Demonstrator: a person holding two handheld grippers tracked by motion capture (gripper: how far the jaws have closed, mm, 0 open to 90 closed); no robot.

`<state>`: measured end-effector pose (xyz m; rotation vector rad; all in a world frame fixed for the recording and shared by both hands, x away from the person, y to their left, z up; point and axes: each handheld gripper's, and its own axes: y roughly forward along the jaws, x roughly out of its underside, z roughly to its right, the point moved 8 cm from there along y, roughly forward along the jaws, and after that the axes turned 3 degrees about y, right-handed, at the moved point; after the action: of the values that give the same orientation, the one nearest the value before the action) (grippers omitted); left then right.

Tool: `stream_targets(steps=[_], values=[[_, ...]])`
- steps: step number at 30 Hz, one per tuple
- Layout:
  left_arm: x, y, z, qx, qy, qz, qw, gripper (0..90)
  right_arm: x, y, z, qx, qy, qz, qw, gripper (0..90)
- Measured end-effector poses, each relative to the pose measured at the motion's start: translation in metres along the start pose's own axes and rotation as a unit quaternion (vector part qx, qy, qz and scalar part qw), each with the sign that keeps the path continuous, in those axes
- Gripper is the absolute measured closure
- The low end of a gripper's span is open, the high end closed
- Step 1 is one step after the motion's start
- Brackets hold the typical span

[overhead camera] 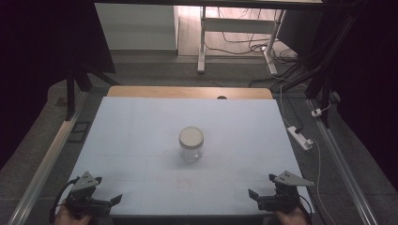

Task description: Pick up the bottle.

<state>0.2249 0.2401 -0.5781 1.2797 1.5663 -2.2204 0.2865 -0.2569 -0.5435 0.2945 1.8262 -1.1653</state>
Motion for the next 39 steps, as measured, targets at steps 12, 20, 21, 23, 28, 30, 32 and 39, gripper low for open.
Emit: stream_targets(steps=[12,20,21,23,28,30,32,39], values=[[-0.014,0.000,0.010,0.022,0.017,0.026,0.9993,0.0,0.000,0.001,0.000,-0.002,-0.001,-0.005,1.0000,0.0],[-0.022,0.003,0.012,0.032,0.026,0.036,0.9985,0.0,0.001,0.002,-0.001,-0.004,-0.001,-0.008,1.0000,0.0],[-0.023,0.004,0.012,0.033,0.029,0.036,0.9984,0.0,0.001,0.002,-0.001,-0.004,-0.002,-0.008,1.0000,0.0],[-0.025,0.006,0.014,0.041,0.033,0.037,0.9980,0.0,0.001,0.002,-0.001,-0.004,-0.002,-0.009,1.0000,0.0],[-0.031,0.010,0.018,0.046,0.043,0.039,0.9973,0.0,0.001,0.002,-0.001,-0.005,-0.004,-0.010,0.9999,0.0],[-0.035,0.012,0.020,0.051,0.050,0.043,0.9965,0.0,0.001,0.002,-0.001,-0.005,-0.004,-0.011,0.9999,0.0],[-0.038,0.014,0.021,0.063,0.053,0.045,0.9956,0.0,0.001,0.002,-0.001,-0.005,-0.004,-0.012,0.9999,0.0],[-0.045,0.021,0.024,0.094,0.069,0.052,0.9918,0.0,0.001,0.003,-0.002,-0.006,-0.007,-0.014,0.9999,0.0]])
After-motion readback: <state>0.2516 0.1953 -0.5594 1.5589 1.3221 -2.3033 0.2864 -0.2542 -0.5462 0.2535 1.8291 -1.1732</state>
